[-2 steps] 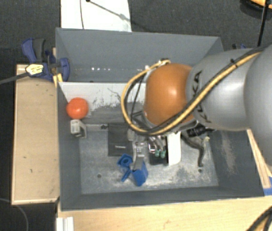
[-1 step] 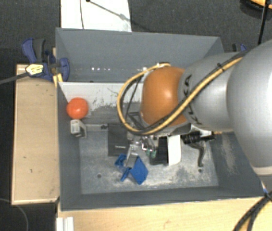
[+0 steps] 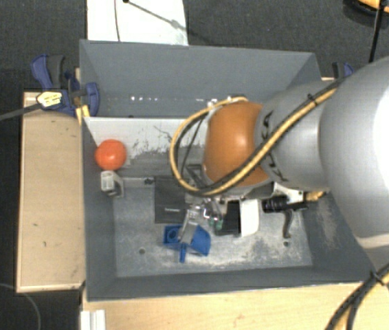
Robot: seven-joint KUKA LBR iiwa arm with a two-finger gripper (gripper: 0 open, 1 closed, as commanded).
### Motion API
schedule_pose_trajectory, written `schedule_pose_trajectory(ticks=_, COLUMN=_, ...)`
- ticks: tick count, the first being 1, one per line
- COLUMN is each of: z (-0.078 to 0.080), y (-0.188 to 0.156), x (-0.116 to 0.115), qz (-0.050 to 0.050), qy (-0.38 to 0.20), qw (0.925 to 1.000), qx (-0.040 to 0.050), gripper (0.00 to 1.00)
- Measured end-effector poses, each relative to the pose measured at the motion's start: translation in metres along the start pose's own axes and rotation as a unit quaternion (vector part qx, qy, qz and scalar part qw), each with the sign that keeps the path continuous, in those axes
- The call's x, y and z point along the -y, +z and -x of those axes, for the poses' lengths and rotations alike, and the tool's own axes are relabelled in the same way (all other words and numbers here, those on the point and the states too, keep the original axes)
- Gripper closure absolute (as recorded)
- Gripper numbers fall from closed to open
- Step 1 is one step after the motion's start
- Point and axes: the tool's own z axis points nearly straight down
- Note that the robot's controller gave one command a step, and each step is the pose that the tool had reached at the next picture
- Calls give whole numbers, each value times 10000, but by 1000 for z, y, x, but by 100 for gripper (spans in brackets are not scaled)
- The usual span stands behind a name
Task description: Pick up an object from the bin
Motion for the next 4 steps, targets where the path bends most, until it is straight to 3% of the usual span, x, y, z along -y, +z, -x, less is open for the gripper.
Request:
schedule_pose_trajectory(ticks=1, z=-10, y=8, x=0, qz=96, qy=35, qw=9999, qx=-27, gripper=100)
schedule_pose_trajectory(ticks=3, z=-11, y=9, x=-3, qz=122, qy=-240, qw=9996, qx=-24, gripper=100)
schedule_pose_trajectory(ticks=4, z=-16, y=12, x=-4, qz=173, qy=-1460, qw=9891, qx=-56, gripper=100)
